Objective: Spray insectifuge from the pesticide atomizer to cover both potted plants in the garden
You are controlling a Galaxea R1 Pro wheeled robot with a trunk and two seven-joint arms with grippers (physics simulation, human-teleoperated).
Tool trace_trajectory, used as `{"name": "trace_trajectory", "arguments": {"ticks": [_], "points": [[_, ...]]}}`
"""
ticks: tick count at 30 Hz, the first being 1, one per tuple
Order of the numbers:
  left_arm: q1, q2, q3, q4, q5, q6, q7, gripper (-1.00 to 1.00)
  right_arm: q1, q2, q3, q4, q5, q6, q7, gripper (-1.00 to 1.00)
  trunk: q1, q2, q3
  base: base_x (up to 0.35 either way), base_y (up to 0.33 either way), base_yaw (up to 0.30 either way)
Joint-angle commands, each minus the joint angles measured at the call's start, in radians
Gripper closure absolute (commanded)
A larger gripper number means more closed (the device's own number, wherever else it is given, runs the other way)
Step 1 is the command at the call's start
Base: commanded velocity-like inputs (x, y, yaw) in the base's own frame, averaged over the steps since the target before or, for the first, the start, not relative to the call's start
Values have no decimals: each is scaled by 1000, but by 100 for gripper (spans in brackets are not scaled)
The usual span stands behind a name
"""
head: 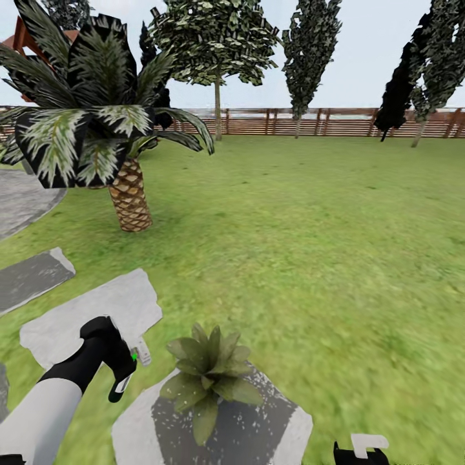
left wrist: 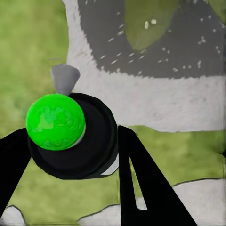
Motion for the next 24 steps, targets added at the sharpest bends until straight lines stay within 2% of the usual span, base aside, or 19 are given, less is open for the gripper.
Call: {"name": "trace_trajectory", "arguments": {"ticks": [1, 11, 18, 24], "points": [[-1, 0, 2, -2, -4, 10, -6, 100, 0, 0, -8, 1, 11, -3, -3, -100, -1, 0, -1, -238, -199, 255], [-1, -3, 3, -6, -4, 11, -7, 100, 0, 1, -8, 1, 12, -3, -3, -100, -1, 0, -1, -174, -220, 270], [-2, -16, 4, -11, -3, 13, -11, 100, 0, 1, -8, 1, 11, -3, -3, -100, -1, 0, -1, -7, -274, 47], [-2, -14, 5, -12, -1, 11, -11, 100, 0, 1, -8, 1, 11, -3, -3, -100, -1, 0, -1, -42, -280, 228]]}}
